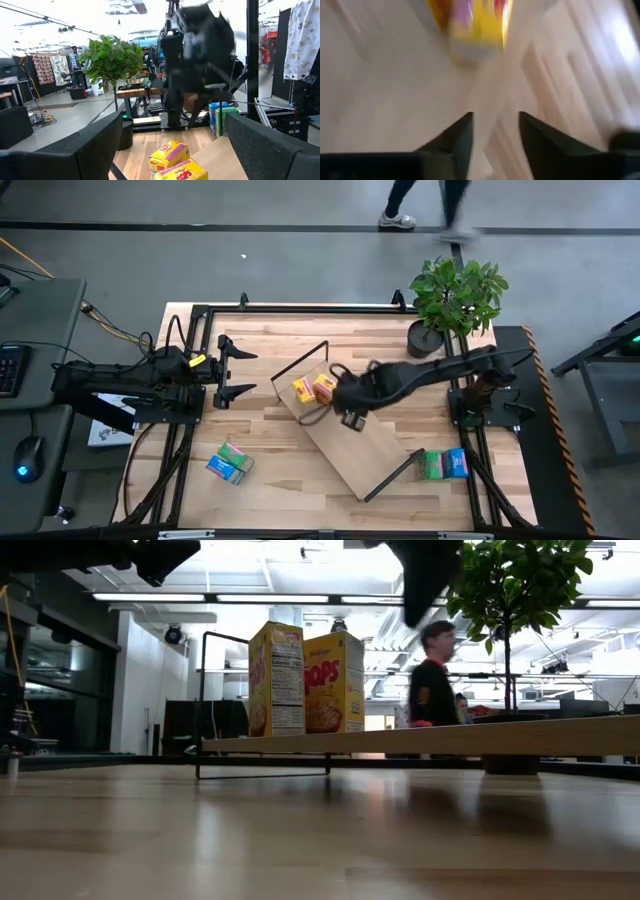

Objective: Stack cereal on shelf
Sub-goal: Put the yellow cereal box aligned with the other yellow cereal box on the shelf, then put the left green cereal box on the shelf

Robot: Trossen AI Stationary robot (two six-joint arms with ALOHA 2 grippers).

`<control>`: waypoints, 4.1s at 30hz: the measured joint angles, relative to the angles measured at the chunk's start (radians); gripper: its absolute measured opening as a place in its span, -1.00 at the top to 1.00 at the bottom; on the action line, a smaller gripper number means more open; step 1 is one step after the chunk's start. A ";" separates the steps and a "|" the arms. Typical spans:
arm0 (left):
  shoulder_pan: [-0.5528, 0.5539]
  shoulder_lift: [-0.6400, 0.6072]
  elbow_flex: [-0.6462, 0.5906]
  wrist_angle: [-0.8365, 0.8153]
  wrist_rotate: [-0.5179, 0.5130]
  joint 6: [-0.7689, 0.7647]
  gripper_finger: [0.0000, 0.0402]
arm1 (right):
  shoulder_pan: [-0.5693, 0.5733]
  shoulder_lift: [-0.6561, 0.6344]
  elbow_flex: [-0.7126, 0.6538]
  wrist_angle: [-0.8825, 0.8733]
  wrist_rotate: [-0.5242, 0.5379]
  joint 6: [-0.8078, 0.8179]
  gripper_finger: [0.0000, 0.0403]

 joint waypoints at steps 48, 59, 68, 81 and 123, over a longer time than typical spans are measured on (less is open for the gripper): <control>0.000 0.000 0.000 0.016 0.000 -0.049 -0.71 | -0.129 -0.015 -0.376 0.706 -0.241 -0.361 1.00; 0.000 0.000 0.000 0.002 0.000 -0.049 -0.71 | -0.058 -0.242 -0.391 0.472 -0.152 -0.348 1.00; 0.000 0.000 0.000 -0.007 0.001 -0.050 -0.71 | 0.021 -0.553 -0.754 0.736 -0.063 -0.226 1.00; 0.000 0.000 0.000 -0.007 0.002 -0.052 -0.71 | 0.046 -0.770 -1.181 1.656 0.091 -0.591 1.00; 0.000 0.140 0.001 0.114 -0.047 -0.081 -0.71 | 0.020 -0.769 -1.192 1.689 0.122 -0.648 1.00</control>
